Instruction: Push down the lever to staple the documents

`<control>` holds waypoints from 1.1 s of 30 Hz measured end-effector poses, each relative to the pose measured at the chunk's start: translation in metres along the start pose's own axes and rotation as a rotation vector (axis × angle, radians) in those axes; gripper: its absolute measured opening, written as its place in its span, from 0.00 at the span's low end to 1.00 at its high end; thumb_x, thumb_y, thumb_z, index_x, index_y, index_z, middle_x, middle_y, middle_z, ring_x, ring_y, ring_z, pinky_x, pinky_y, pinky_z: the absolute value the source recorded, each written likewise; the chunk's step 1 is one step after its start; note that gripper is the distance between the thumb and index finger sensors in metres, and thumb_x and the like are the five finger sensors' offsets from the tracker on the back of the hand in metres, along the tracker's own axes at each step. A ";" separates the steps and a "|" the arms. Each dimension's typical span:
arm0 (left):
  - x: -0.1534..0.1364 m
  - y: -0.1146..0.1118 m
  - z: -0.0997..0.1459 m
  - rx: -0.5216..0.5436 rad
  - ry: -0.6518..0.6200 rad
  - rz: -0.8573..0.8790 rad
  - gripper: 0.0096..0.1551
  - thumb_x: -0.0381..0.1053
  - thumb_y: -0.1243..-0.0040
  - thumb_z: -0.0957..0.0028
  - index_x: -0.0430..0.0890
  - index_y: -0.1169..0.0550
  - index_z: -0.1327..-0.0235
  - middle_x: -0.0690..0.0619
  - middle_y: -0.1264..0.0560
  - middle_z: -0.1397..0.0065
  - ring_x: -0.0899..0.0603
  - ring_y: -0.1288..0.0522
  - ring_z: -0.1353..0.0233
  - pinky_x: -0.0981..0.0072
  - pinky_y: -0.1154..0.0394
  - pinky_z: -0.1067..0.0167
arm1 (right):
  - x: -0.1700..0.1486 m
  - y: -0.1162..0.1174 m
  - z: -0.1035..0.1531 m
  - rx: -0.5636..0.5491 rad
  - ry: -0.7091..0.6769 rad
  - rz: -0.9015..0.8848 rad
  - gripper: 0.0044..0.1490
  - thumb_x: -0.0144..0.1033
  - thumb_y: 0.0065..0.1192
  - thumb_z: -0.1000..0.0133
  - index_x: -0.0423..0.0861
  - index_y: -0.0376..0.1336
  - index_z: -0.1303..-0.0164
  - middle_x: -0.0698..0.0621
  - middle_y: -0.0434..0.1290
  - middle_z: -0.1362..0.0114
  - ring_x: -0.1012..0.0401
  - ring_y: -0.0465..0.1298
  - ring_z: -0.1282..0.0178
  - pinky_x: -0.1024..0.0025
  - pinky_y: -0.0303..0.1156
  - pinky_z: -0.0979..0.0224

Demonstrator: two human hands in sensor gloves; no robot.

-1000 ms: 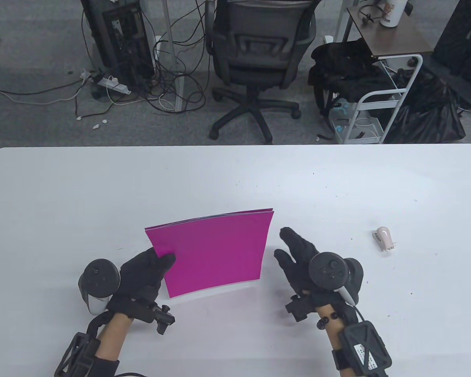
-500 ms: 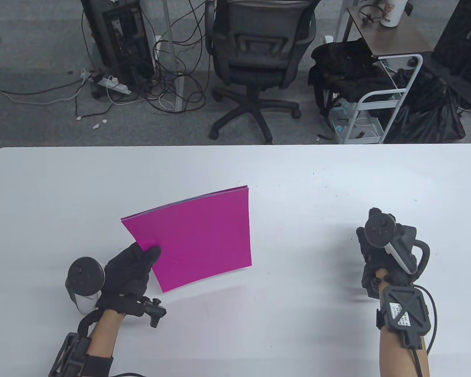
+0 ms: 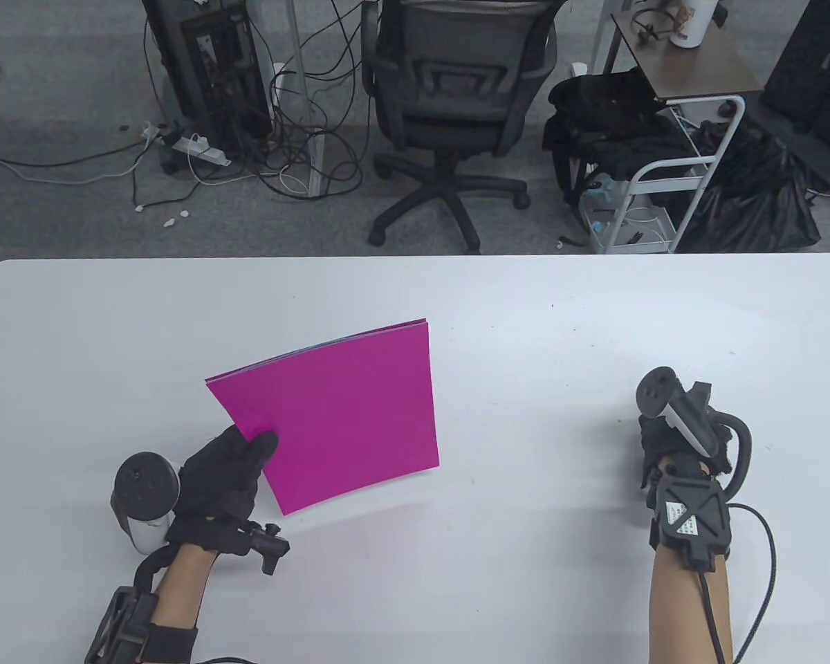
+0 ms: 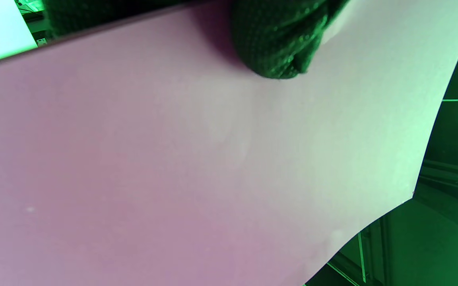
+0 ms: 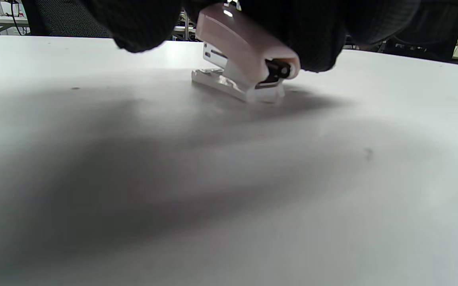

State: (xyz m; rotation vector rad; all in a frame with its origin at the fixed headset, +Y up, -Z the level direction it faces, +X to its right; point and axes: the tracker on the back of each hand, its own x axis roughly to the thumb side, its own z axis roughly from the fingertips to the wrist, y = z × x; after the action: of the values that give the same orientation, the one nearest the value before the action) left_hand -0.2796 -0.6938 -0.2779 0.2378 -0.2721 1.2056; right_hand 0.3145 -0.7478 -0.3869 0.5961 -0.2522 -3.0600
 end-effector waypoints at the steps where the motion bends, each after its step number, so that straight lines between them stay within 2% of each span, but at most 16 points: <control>1: 0.000 0.000 0.000 0.000 0.000 -0.001 0.21 0.47 0.37 0.43 0.47 0.18 0.37 0.48 0.13 0.38 0.40 0.12 0.42 0.43 0.15 0.45 | 0.000 -0.001 -0.001 -0.004 0.002 0.008 0.43 0.43 0.56 0.41 0.40 0.48 0.19 0.28 0.58 0.22 0.32 0.69 0.27 0.34 0.66 0.28; 13: 0.000 0.004 0.000 0.012 0.002 0.001 0.21 0.47 0.37 0.43 0.47 0.18 0.37 0.48 0.13 0.38 0.40 0.12 0.42 0.43 0.15 0.45 | 0.004 -0.004 -0.007 -0.089 0.009 0.111 0.35 0.35 0.62 0.43 0.43 0.57 0.25 0.35 0.69 0.27 0.39 0.77 0.34 0.41 0.73 0.31; 17: 0.000 0.005 0.000 0.017 0.006 0.000 0.21 0.47 0.37 0.43 0.47 0.18 0.37 0.48 0.13 0.38 0.40 0.12 0.42 0.43 0.15 0.45 | 0.004 -0.003 -0.006 -0.125 -0.001 0.106 0.36 0.35 0.64 0.44 0.42 0.57 0.26 0.36 0.71 0.29 0.41 0.79 0.37 0.43 0.75 0.32; 19: -0.001 0.006 0.000 0.020 0.009 0.000 0.21 0.47 0.37 0.43 0.47 0.18 0.37 0.48 0.13 0.38 0.41 0.12 0.42 0.43 0.15 0.45 | 0.004 -0.004 -0.004 -0.153 -0.012 0.090 0.40 0.36 0.66 0.46 0.37 0.56 0.25 0.36 0.71 0.30 0.42 0.80 0.37 0.44 0.75 0.33; 26: -0.003 0.009 0.000 0.028 0.020 0.002 0.21 0.47 0.37 0.43 0.47 0.18 0.37 0.48 0.13 0.38 0.41 0.12 0.42 0.43 0.15 0.45 | 0.026 -0.020 0.017 -0.235 -0.165 0.023 0.39 0.35 0.67 0.47 0.38 0.58 0.26 0.36 0.71 0.29 0.42 0.79 0.37 0.43 0.74 0.32; 33: -0.007 0.012 -0.002 0.032 0.040 0.002 0.21 0.47 0.37 0.43 0.47 0.18 0.37 0.47 0.13 0.38 0.40 0.11 0.42 0.43 0.15 0.45 | 0.077 -0.041 0.055 -0.310 -0.398 -0.116 0.37 0.33 0.68 0.48 0.41 0.60 0.27 0.36 0.69 0.28 0.41 0.78 0.35 0.42 0.73 0.30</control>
State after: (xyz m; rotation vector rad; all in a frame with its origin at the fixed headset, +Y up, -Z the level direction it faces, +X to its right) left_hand -0.2935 -0.6956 -0.2815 0.2412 -0.2183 1.2164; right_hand 0.2227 -0.7021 -0.3717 -0.0146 0.2625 -3.2025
